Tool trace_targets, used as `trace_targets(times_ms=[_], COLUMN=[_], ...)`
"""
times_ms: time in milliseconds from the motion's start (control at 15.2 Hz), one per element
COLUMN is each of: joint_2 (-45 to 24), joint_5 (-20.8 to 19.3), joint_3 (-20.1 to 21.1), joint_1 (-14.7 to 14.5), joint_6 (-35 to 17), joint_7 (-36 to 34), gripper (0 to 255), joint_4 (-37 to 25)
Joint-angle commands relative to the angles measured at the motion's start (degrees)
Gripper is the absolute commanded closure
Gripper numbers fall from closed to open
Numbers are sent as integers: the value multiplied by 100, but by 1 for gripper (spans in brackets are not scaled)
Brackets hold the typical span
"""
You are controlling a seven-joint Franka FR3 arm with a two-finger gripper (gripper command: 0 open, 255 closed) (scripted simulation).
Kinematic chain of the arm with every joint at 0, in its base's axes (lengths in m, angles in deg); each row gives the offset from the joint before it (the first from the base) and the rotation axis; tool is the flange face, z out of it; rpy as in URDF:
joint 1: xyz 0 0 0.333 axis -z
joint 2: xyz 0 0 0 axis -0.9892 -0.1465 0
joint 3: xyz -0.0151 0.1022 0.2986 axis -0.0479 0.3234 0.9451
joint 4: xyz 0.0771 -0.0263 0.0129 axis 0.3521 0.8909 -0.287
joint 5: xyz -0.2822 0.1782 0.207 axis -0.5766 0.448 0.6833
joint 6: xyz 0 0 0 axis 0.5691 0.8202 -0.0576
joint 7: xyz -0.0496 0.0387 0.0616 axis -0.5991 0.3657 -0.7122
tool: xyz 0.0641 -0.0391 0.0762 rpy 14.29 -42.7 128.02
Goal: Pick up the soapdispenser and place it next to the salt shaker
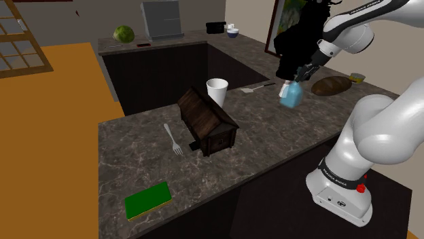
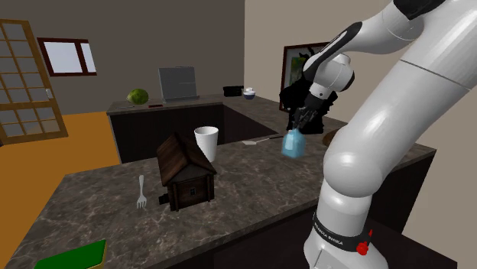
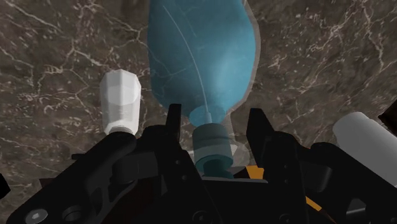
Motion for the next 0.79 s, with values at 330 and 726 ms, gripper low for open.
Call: trace_targets(times_ms=[330,726], joint_2=[-2,244], joint_5=[3,-196], joint_3=[-6,330], joint_1=[-5,364], joint_6=[-6,405], joint_7=[4,-145], gripper=[0,0], joint_4=[0,-158])
